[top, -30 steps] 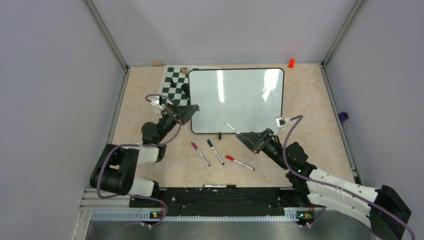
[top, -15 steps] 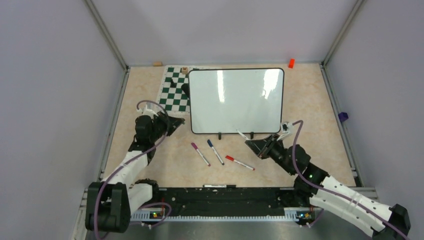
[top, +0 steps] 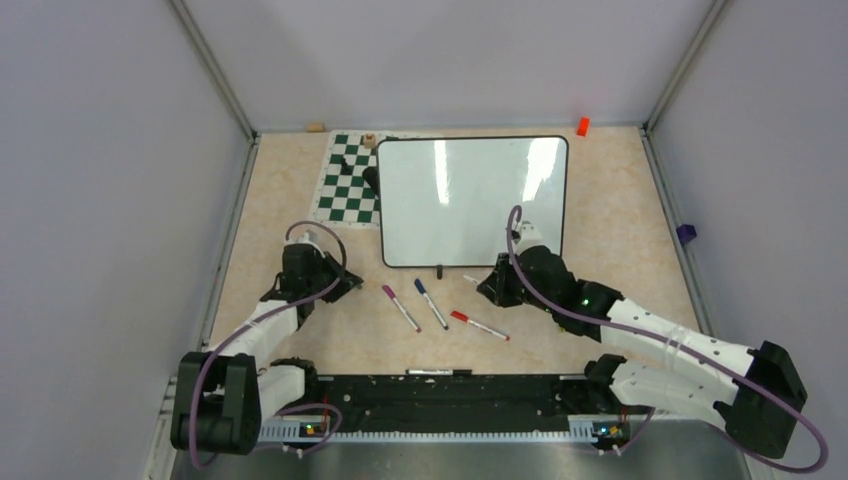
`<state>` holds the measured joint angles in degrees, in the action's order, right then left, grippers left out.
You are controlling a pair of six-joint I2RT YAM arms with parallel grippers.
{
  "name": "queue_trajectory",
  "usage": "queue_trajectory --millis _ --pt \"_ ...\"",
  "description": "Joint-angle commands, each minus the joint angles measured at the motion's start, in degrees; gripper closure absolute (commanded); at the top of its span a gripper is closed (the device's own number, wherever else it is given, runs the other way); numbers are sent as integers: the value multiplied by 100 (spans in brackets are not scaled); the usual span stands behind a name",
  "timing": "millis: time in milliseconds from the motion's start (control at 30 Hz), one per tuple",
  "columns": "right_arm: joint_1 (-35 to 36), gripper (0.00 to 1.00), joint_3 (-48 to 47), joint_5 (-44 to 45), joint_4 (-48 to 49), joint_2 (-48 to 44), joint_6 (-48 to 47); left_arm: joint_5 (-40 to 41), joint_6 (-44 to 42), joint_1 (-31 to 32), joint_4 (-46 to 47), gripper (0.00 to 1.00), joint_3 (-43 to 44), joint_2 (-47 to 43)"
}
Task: Write a sentence on the whiteboard
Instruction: Place the pen cap at the center of the board.
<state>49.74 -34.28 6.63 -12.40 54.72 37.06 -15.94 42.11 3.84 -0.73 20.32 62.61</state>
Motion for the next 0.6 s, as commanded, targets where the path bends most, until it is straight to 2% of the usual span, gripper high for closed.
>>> queue_trajectory --millis 0,133,200,300,367,567 --pt "10 100 -201 -110 -388 -103 466 -56 -148 30 23 93 -15 -56" --pt "10 100 -762 -115 -1406 12 913 -227 15 29 -214 68 175 -157" --pt "10 100 -982 -27 -1838 8 1112 -202 18 29 -359 48 255 -217" --pt "14 100 -1170 254 -2457 30 1538 -87 -9 29 -663 25 366 -320" --pt "10 100 -1302 565 -3127 126 2001 -86 -9 34 -731 20 353 -461" --pt "12 100 -2079 1274 -4908 814 2898 -262 4 29 -670 19 167 -1014"
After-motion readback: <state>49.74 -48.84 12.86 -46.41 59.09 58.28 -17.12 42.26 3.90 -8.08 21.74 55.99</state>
